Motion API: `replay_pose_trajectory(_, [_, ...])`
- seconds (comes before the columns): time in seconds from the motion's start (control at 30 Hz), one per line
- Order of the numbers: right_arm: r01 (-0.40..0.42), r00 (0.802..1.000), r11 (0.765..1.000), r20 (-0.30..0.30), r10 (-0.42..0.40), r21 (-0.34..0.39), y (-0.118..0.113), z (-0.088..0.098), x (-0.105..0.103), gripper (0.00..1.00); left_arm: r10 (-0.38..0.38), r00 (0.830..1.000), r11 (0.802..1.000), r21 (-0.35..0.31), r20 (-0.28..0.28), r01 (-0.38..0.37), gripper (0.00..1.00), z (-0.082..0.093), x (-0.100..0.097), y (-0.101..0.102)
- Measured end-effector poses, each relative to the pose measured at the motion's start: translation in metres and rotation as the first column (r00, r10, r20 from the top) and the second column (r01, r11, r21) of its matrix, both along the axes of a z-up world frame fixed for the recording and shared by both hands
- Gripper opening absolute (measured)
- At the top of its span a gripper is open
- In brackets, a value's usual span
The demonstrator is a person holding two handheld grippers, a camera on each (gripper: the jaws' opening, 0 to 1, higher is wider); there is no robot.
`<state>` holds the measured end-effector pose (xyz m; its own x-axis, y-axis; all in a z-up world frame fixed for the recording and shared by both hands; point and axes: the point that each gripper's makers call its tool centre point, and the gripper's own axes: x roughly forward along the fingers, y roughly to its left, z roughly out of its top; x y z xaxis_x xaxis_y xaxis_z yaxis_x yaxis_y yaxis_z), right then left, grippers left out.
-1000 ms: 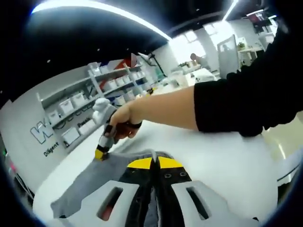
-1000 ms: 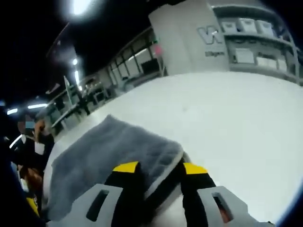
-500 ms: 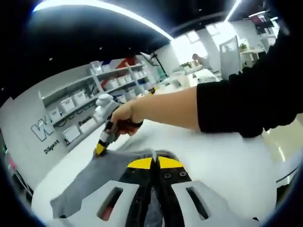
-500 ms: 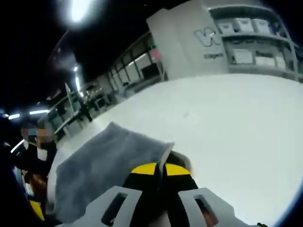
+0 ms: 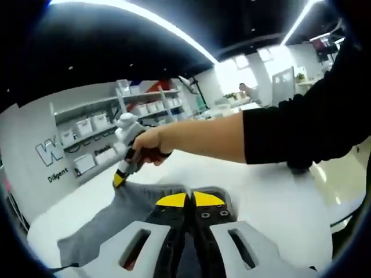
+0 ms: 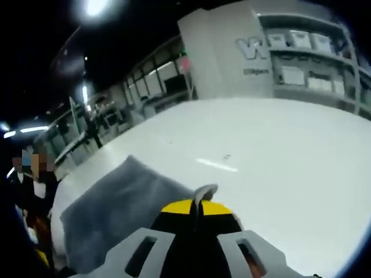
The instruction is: Open the folded towel by lifting each exposed corner and separating the folded layers until the towel lies flat within the target outline without major curled edges
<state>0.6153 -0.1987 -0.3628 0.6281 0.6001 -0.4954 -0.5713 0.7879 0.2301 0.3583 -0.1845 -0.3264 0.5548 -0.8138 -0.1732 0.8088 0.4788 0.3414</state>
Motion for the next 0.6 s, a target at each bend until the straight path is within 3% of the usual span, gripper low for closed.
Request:
replay_pose_trajectory(0.1, [0.017, 1.0, 1.0, 0.015, -0.017, -0.011, 0.01, 0.007, 0.002, 0.0, -0.001, 1.0, 1.0, -0.007, 0.013, 0.001, 0.01, 0.005, -0.001, 0.004])
replay_pose_trajectory(0.13, [0.03, 0.999, 0.999, 0.021, -0.029, -0.033, 0.011, 0.008, 0.003, 0.0, -0.002, 1.0, 1.0, -0.008, 0.01, 0.002, 0.01, 0.0, -0.005, -0.01])
replay_pose_trajectory(0.27, [0.042, 0.999, 0.996, 0.016, -0.041, -0.08, 0.016, 0.011, 0.006, 0.0, -0.008, 1.0, 1.0, -0.011, 0.006, 0.008, 0.01, -0.003, -0.008, -0.018])
replay_pose_trajectory(0.4, [0.045, 0.999, 0.992, 0.015, -0.044, -0.114, 0.017, 0.015, 0.005, 0.0, -0.012, 1.0, 1.0, -0.024, 0.006, 0.012, 0.01, 0.001, -0.008, -0.016])
replay_pose_trajectory(0.6, [0.059, 0.998, 0.987, 0.039, -0.053, -0.147, 0.024, 0.038, 0.008, 0.0, 0.007, 1.0, 0.998, -0.067, 0.003, -0.007, 0.01, 0.008, -0.003, -0.013])
